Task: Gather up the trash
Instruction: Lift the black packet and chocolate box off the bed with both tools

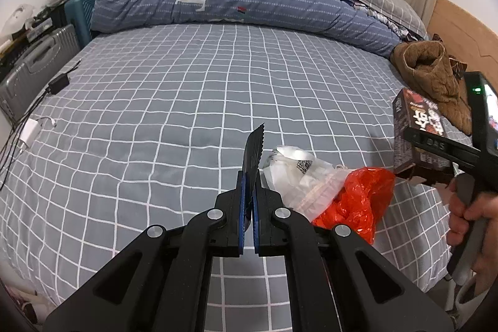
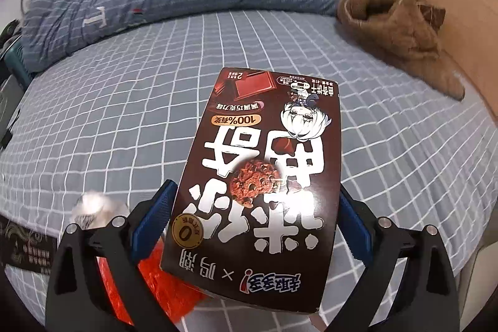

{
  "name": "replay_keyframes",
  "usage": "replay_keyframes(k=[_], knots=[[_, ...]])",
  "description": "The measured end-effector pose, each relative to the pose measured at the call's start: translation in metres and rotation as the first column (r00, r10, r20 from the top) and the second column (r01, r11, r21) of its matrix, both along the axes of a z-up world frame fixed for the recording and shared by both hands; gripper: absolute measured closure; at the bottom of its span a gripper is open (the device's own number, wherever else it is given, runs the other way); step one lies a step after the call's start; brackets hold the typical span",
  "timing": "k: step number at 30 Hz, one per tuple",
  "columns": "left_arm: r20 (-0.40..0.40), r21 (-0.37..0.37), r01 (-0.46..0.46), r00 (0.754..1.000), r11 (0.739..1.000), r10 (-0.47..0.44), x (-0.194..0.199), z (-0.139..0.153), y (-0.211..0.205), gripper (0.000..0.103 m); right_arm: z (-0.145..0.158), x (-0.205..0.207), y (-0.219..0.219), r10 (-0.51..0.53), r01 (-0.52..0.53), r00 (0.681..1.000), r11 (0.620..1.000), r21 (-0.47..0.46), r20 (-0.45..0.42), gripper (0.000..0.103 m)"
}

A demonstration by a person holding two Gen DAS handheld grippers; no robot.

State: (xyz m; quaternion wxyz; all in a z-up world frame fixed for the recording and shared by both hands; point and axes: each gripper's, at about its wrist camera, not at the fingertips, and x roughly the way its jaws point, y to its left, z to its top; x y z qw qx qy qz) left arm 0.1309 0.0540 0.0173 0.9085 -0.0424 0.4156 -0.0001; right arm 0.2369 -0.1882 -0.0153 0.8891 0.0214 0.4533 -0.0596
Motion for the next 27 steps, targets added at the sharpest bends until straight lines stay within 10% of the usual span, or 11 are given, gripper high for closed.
replay_keyframes(k=[27], knots=[[0.018,0.007,0.050,0.999,0.999,-0.051,-0.082,0.019,-0.051,0.100,0.064,-0.152,-0.001,0.083,-0.078,0.980,0.996,-0.033,0.183,0.011]])
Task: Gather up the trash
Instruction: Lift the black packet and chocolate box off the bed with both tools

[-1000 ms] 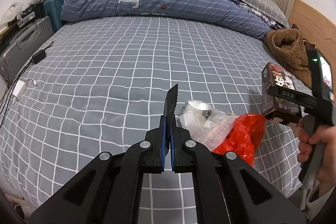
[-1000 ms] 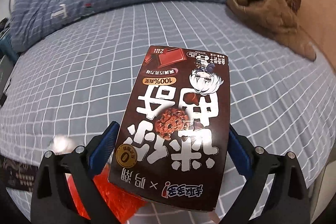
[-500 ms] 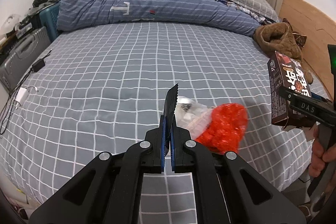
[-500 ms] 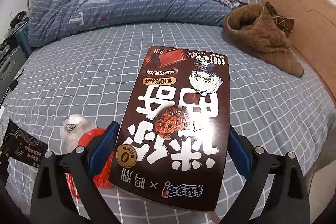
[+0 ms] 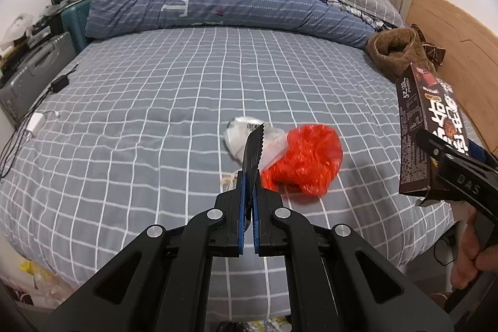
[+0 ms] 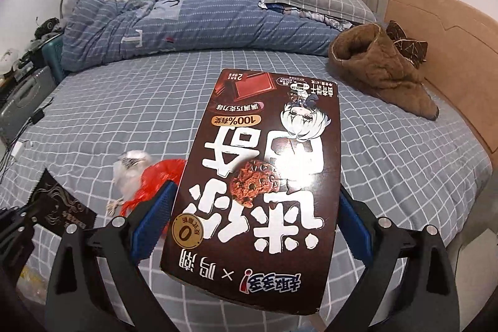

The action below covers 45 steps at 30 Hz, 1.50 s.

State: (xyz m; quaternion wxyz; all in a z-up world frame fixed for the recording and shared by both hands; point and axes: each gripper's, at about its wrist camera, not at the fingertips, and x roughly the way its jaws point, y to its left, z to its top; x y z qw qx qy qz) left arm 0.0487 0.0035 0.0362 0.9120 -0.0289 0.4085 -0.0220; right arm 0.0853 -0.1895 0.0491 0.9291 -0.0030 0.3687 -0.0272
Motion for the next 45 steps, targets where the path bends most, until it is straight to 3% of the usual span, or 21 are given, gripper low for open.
replay_keyframes(k=[16,33,45], knots=[[-0.019,0.025,-0.057,0.998,0.998,0.057,-0.087,0.000,-0.003,0.100,0.012,-0.093,0.006,0.079,-0.080,0.997,0.997,0.020,0.026,0.012],[-0.019,0.049,-0.033,0.999,0.998,0.034,-0.171,0.028,-0.022,0.100,0.027,-0.187,0.009,0.125,-0.126,0.992,0.992,0.023,0.022,0.012],[-0.055,0.040,0.005,0.998,0.999,-0.003,-0.213,0.021,-0.035,0.100,0.006,-0.236,0.005,0.141,-0.140,0.989,0.990,0.015,-0.054,0.012]])
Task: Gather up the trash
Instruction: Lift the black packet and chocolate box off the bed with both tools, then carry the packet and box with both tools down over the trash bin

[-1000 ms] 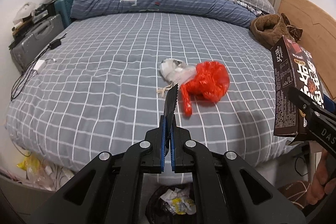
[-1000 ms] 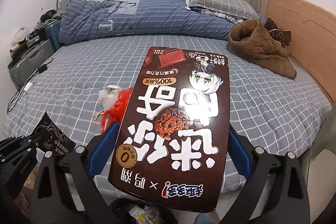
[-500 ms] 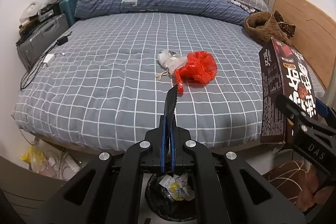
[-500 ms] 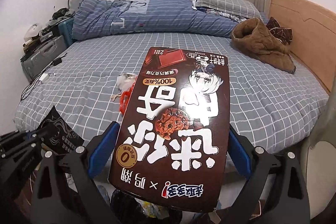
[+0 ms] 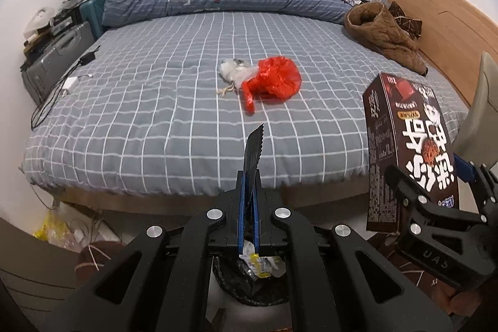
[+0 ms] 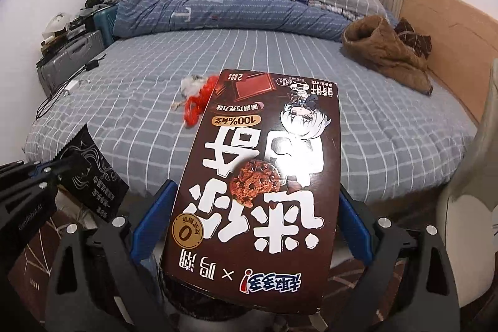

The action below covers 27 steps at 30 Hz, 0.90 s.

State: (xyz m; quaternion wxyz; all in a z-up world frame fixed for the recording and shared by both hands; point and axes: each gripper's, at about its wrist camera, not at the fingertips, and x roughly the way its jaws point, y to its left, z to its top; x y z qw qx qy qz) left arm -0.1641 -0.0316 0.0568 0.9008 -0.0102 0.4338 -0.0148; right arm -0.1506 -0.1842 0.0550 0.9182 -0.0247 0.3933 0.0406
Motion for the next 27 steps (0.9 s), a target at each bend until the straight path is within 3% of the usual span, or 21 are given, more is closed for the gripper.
replay_keyframes(k=[13,20,27], knots=[[-0.082,-0.020,-0.006,0.997,1.000,0.005,-0.012,-0.041,0.005,0.100,-0.053,-0.019,-0.002,-0.016,0.014,0.995,1.000,-0.019,-0.097,0.012],[-0.140,-0.031,-0.017,0.990,0.999,0.013,-0.003,-0.089,0.009,0.100,-0.093,-0.013,0.000,-0.023,0.019,0.988,0.999,-0.028,-0.155,0.012],[-0.228,-0.046,-0.023,0.974,0.999,0.012,0.020,-0.157,0.011,0.100,-0.145,0.007,0.004,-0.027,0.023,0.975,1.000,-0.021,-0.219,0.012]])
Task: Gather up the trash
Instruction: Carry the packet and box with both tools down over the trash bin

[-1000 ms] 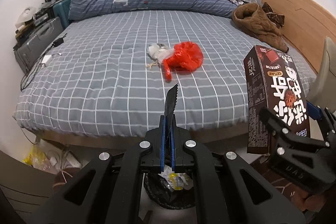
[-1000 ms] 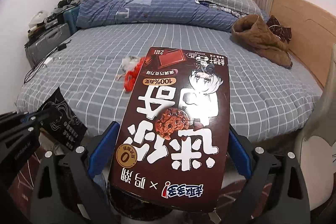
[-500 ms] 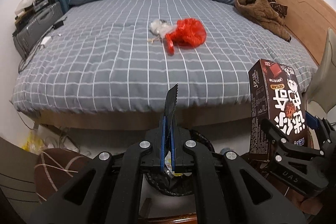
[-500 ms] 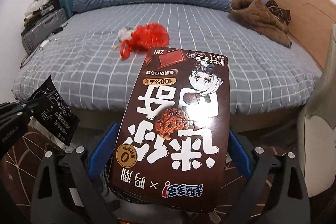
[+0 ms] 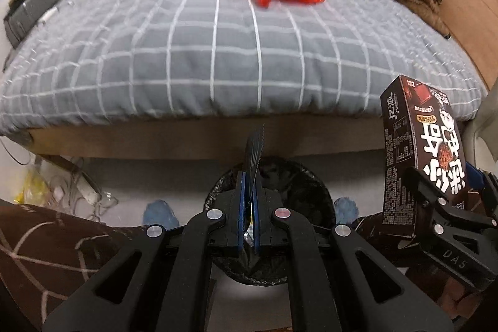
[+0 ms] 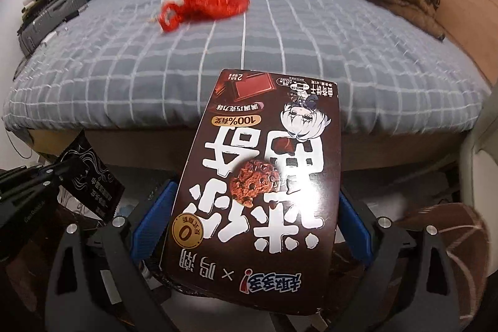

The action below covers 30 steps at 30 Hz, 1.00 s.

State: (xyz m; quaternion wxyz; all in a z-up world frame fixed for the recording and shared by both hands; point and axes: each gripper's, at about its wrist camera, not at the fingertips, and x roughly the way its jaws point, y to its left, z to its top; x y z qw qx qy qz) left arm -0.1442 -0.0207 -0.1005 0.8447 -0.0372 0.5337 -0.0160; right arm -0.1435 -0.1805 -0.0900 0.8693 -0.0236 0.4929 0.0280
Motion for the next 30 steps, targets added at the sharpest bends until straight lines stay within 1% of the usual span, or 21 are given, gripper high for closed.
replay_keyframes(k=[2,5,9,14,19,27,29,30], knots=[[-0.015,-0.012,-0.001,1.000,1.000,0.000,0.005,-0.012,0.000,0.100,-0.018,0.005,0.003,0.012,-0.011,1.000,1.000,0.013,-0.029,0.012],[-0.049,-0.064,0.001,0.999,0.998,-0.004,0.014,-0.027,-0.001,0.100,-0.042,0.013,0.006,0.024,-0.020,0.995,0.999,0.044,-0.101,0.012],[-0.068,-0.060,0.005,0.998,0.998,-0.009,0.024,-0.042,-0.007,0.100,-0.058,0.021,0.013,0.044,-0.041,0.991,0.999,0.026,-0.128,0.012],[-0.115,-0.057,0.002,0.993,0.998,-0.009,0.036,-0.066,-0.013,0.100,-0.071,0.028,0.020,0.053,-0.053,0.987,0.999,0.008,-0.149,0.012],[-0.168,-0.081,0.024,0.985,0.996,-0.037,0.040,-0.088,-0.026,0.100,-0.081,0.024,0.026,0.061,-0.065,0.985,0.998,-0.016,-0.158,0.012],[-0.201,-0.096,0.066,0.976,0.993,-0.084,0.042,-0.108,-0.043,0.100,-0.086,0.018,0.027,0.052,-0.056,0.983,0.998,-0.019,-0.177,0.012],[-0.213,-0.106,0.086,0.971,0.991,-0.107,0.042,-0.111,-0.049,0.096,-0.089,0.019,0.027,0.045,-0.048,0.983,0.999,-0.009,-0.181,0.012],[-0.218,-0.099,0.099,0.969,0.990,-0.119,0.041,-0.113,-0.051,0.094,-0.090,0.020,0.026,0.043,-0.044,0.982,0.999,-0.001,-0.182,0.012]])
